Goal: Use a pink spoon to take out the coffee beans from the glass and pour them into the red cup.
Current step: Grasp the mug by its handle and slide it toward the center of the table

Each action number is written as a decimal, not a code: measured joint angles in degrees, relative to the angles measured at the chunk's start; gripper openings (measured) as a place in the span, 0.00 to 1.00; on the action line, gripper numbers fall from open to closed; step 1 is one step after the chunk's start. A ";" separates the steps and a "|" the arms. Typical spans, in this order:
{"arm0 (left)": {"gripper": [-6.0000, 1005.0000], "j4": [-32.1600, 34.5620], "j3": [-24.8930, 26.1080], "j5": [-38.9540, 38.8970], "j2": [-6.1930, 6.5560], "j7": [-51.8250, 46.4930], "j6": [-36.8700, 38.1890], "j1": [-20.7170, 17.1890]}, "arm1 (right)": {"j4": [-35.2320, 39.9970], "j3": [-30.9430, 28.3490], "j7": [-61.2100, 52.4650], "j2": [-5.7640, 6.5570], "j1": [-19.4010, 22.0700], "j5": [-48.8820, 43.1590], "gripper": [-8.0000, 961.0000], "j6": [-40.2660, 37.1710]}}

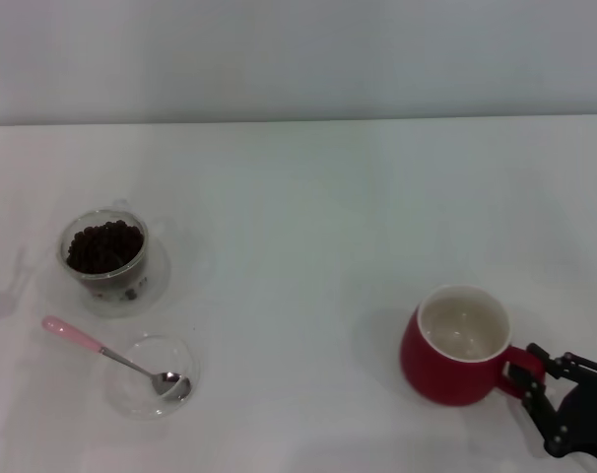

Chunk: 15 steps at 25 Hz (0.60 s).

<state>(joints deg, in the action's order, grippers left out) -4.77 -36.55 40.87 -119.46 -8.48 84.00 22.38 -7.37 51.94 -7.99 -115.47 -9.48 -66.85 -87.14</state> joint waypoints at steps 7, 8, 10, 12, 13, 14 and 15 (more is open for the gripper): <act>0.88 0.38 -0.01 0.00 0.02 0.05 -0.37 -0.26 | -0.06 -0.13 -1.79 -0.24 -1.99 -3.65 0.23 0.07; 0.88 0.40 -0.01 0.00 0.02 0.05 -0.38 -0.28 | -0.09 -0.12 -1.98 -0.34 -2.36 -4.06 0.23 -0.02; 0.88 0.40 -0.01 0.00 0.02 0.06 -0.40 -0.30 | -0.34 -0.13 -2.09 -0.46 -2.99 -4.70 0.23 -0.15; 0.88 0.44 -0.01 0.00 0.02 0.07 -0.41 -0.32 | -0.89 -0.46 -2.42 -0.52 -3.85 -5.69 0.23 -0.18; 0.88 0.46 -0.01 0.00 0.02 0.06 -0.41 -0.35 | -1.15 -0.58 -2.66 -0.55 -4.31 -6.18 0.23 -0.18; 0.88 0.48 -0.01 0.00 0.02 0.06 -0.40 -0.37 | -1.34 -0.65 -2.86 -0.57 -4.70 -6.57 0.23 -0.19; 0.88 0.49 -0.01 0.00 0.02 0.05 -0.39 -0.38 | -1.49 -0.66 -3.05 -0.63 -5.16 -6.96 0.23 -0.17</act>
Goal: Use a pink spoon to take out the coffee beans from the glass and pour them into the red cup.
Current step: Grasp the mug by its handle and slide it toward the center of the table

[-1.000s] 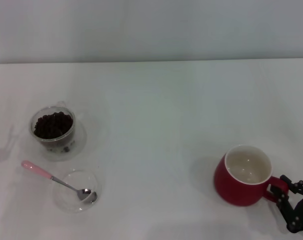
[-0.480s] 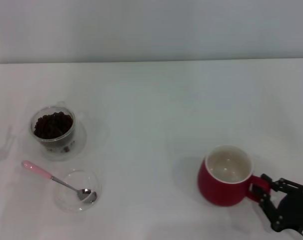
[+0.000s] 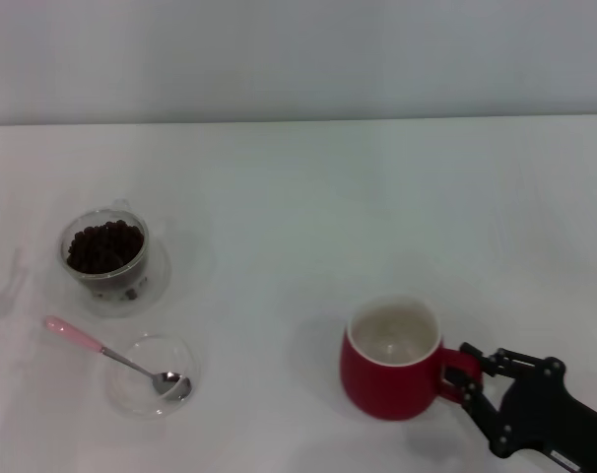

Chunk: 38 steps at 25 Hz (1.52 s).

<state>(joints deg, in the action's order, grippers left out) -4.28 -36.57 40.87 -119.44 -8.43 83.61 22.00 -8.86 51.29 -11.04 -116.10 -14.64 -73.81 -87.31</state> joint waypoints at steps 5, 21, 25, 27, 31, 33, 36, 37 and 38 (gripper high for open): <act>0.88 -0.09 -0.03 0.00 0.00 -0.09 0.01 0.36 | -1.44 -0.11 -0.22 -0.11 -2.41 -2.03 0.23 1.08; 0.88 -0.02 0.00 0.00 0.00 -0.18 0.14 -0.14 | -2.75 -5.81 0.07 0.13 -5.36 -10.42 0.26 4.46; 0.88 -0.02 -0.02 0.00 0.00 -0.08 0.20 -0.16 | -2.48 -5.84 -0.11 0.44 -4.88 -10.23 0.33 4.32; 0.88 -0.02 -0.03 0.00 0.00 -0.05 0.21 -0.16 | -2.42 -5.85 -0.19 0.56 -4.54 -10.36 0.36 3.96; 0.88 -0.02 -0.05 0.00 0.00 0.02 0.19 -0.04 | -2.41 -5.65 -0.25 0.66 -4.10 -10.47 0.45 4.36; 0.88 -0.02 -0.08 0.00 0.00 0.04 0.15 0.06 | -2.41 -5.46 -0.29 0.77 -3.63 -10.49 0.53 4.22; 0.88 -0.02 -0.14 0.00 0.00 0.10 0.15 0.13 | -2.28 -5.32 -0.31 1.04 -2.69 -10.52 0.66 2.55; 0.88 0.00 -0.18 0.00 0.00 0.13 0.15 0.14 | -2.18 -5.29 -0.31 1.16 -2.26 -10.53 0.67 1.60; 0.88 0.02 -0.23 0.00 0.00 0.14 0.15 0.14 | -1.71 -5.21 -0.31 1.48 -1.04 -10.54 0.68 -1.01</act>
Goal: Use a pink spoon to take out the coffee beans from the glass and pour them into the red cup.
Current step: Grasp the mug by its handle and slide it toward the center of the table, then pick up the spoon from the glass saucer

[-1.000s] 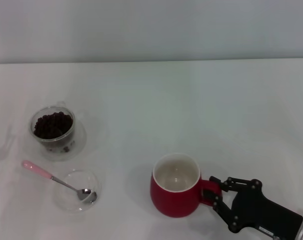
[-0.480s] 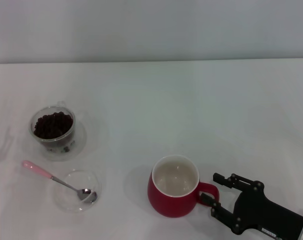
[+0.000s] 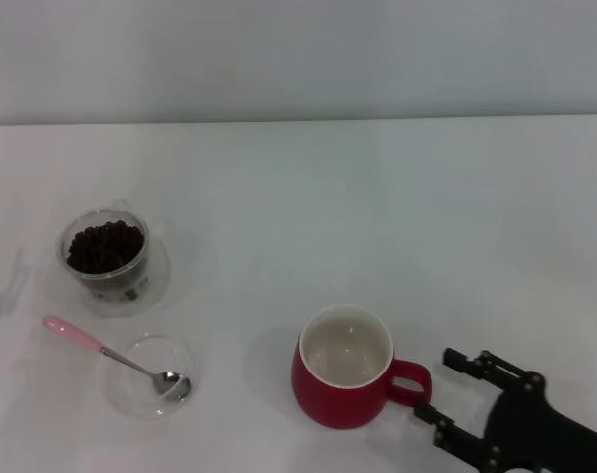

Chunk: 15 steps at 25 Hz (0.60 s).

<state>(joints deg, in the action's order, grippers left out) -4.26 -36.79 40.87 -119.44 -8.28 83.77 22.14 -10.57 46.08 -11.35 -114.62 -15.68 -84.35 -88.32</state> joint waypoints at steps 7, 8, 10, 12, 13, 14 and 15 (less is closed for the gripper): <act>0.88 0.13 -0.06 0.35 0.09 0.02 0.22 0.16 | 4.69 -0.02 -3.39 1.40 5.54 0.37 0.71 -10.75; 0.88 0.14 -0.06 0.43 0.09 0.02 0.40 0.18 | 6.47 -0.22 -4.50 1.50 6.64 0.48 0.71 -12.70; 0.88 0.16 -0.05 0.45 0.08 -0.09 0.74 0.17 | 9.40 -0.60 -6.04 1.50 8.36 0.96 0.71 -15.96; 0.88 -0.11 -0.04 0.46 -0.01 -0.38 1.79 -0.06 | 11.95 -0.79 -6.76 1.41 9.89 2.66 0.71 -19.31; 0.88 -0.38 -0.03 0.50 -0.06 -0.45 2.49 -0.17 | 12.49 -0.81 -6.87 1.36 10.44 3.94 0.71 -20.74; 0.88 -1.03 -0.03 0.55 -0.13 -0.67 3.77 -0.27 | 12.76 -0.84 -6.89 1.35 10.82 5.22 0.71 -21.75; 0.88 -1.94 -0.03 0.64 -0.19 -1.25 5.21 -0.36 | 12.88 -0.86 -6.86 1.37 11.19 6.71 0.71 -22.78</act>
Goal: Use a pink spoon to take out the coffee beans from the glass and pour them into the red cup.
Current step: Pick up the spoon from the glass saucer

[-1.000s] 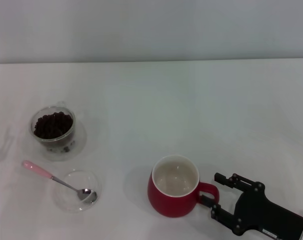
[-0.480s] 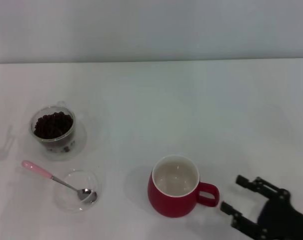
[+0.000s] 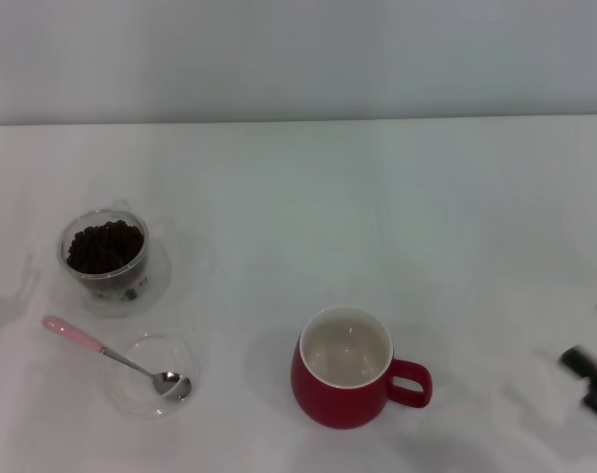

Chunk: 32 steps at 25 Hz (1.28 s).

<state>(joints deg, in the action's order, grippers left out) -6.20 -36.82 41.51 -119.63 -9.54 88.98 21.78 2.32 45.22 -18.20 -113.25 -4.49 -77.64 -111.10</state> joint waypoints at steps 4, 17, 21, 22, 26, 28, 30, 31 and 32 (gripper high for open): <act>0.88 -3.20 -0.06 0.91 -0.09 -8.86 6.56 -1.80 | 0.09 -0.05 0.41 0.15 0.67 7.02 0.71 -2.96; 0.88 -6.94 -2.32 2.63 -0.04 -55.76 9.56 -7.28 | 2.93 -5.06 0.00 0.48 -2.49 29.75 0.71 -1.26; 0.88 -7.17 -6.19 3.01 -0.07 -63.31 4.68 -6.86 | 3.85 -9.87 -0.02 0.10 -3.91 30.21 0.71 0.30; 0.88 -7.19 -7.32 3.16 -0.09 -64.23 3.60 -6.57 | 4.29 -10.09 -0.03 0.04 -4.29 30.15 0.71 0.91; 0.88 -7.41 -9.20 4.57 -0.16 -66.07 0.25 -5.29 | 5.20 -9.73 -0.01 0.00 -5.14 29.81 0.71 2.19; 0.87 -7.47 -9.32 5.72 -0.17 -67.37 -2.27 -4.80 | 5.23 -9.73 0.00 0.01 -5.17 29.79 0.71 2.11; 0.87 -7.48 -9.35 6.43 -0.22 -67.74 -3.47 -4.53 | 5.27 -9.61 0.01 0.06 -5.06 29.77 0.71 1.94; 0.87 -7.58 -9.36 6.90 -0.29 -67.82 -4.19 -4.39 | 5.30 -9.53 0.01 0.08 -4.91 29.75 0.71 1.77; 0.87 -7.83 -9.39 7.39 -0.37 -67.88 -5.12 -4.21 | 5.32 -9.48 0.01 0.11 -4.72 29.73 0.71 1.59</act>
<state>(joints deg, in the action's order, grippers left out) -14.03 -46.21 48.90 -120.00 -77.42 83.85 17.57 7.64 35.74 -18.20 -113.14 -9.21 -47.91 -109.50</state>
